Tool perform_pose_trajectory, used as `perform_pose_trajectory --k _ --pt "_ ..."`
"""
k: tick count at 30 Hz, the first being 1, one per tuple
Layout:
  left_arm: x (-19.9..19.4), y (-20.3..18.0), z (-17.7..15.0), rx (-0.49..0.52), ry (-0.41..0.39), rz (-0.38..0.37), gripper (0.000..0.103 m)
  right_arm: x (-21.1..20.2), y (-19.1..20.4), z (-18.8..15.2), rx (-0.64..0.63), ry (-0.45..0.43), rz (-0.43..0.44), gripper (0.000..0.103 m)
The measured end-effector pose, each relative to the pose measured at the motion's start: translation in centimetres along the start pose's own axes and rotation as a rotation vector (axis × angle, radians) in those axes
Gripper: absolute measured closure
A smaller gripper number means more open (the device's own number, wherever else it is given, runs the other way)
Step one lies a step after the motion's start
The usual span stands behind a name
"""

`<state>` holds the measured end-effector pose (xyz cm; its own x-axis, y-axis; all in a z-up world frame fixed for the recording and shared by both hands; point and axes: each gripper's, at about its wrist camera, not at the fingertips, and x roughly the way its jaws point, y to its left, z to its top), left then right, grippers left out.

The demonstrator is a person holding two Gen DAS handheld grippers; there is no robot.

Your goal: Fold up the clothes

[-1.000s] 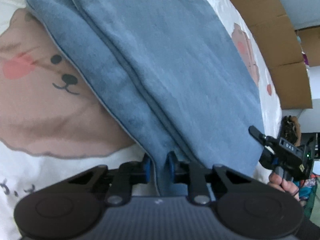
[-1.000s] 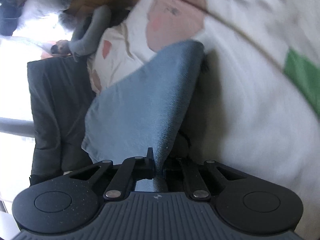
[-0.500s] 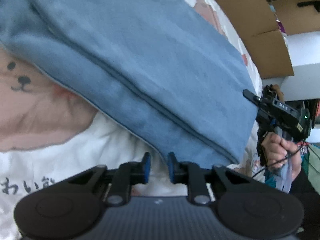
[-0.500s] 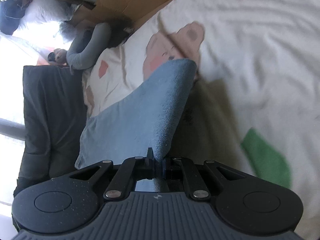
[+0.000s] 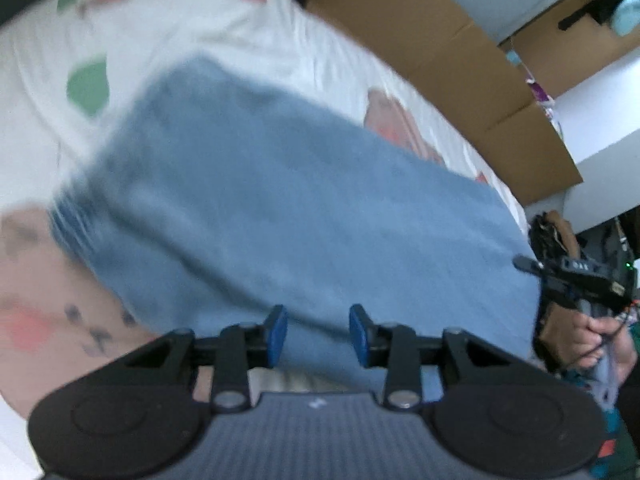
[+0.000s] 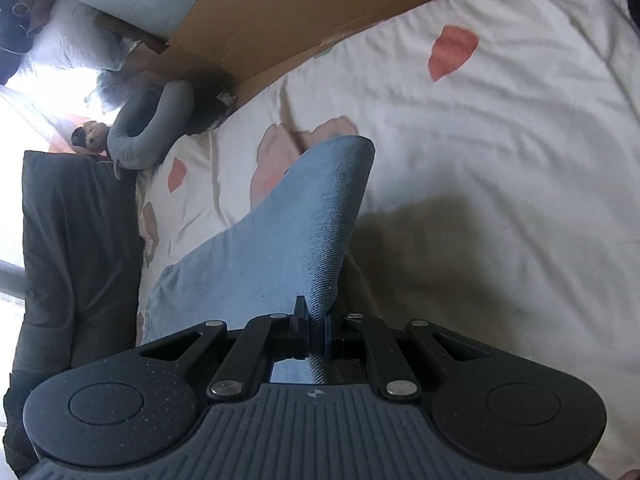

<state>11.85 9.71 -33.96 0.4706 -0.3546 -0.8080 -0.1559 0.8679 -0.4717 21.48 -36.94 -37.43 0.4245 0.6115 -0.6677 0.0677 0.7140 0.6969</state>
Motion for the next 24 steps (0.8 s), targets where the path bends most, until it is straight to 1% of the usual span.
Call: perform_pose_trajectory --k 6,8,9,12,16,17,19,21,22,23,24 --pt "-0.7 -0.2 1.3 0.069 -0.09 0.081 0.064 -2.0 -0.5 1.0 -0.013 -0.034 -0.024 0.098" --pt "-1.4 -0.2 1.6 0.078 -0.143 0.094 0.064 -2.5 -0.6 1.4 -0.023 -0.038 -0.035 0.098" --pt "-1.6 -0.2 1.8 0.08 -0.157 0.1 0.062 -2.7 -0.7 1.6 -0.023 -0.04 -0.04 0.098" --pt "-2.0 -0.4 2.4 0.083 -0.181 0.122 0.061 -3.2 -1.1 2.1 -0.024 -0.051 -0.053 0.098" --pt "-0.5 -0.6 2.2 0.13 -0.165 0.124 0.061 -3.6 -2.1 2.8 -0.016 -0.062 -0.072 0.098" --pt "-0.1 -0.7 2.1 0.157 -0.161 0.14 0.062 -3.3 -2.6 2.7 -0.02 -0.047 -0.079 0.098" --pt "0.4 -0.9 1.6 0.211 -0.158 0.181 0.065 -2.6 -3.5 2.4 -0.038 -0.022 -0.1 0.098" --pt "0.9 -0.8 1.2 0.244 -0.141 0.182 0.069 -1.9 -4.3 1.9 -0.049 -0.003 -0.128 0.097" --pt "1.1 -0.8 1.0 0.261 -0.131 0.188 0.07 -1.6 -4.6 1.7 -0.046 0.007 -0.142 0.095" --pt "1.3 -0.9 0.9 0.278 -0.124 0.197 0.072 -1.6 -5.1 1.6 -0.038 0.004 -0.145 0.091" --pt "1.3 -0.9 0.9 0.286 -0.124 0.202 0.073 -1.5 -5.6 1.5 -0.029 0.002 -0.149 0.09"
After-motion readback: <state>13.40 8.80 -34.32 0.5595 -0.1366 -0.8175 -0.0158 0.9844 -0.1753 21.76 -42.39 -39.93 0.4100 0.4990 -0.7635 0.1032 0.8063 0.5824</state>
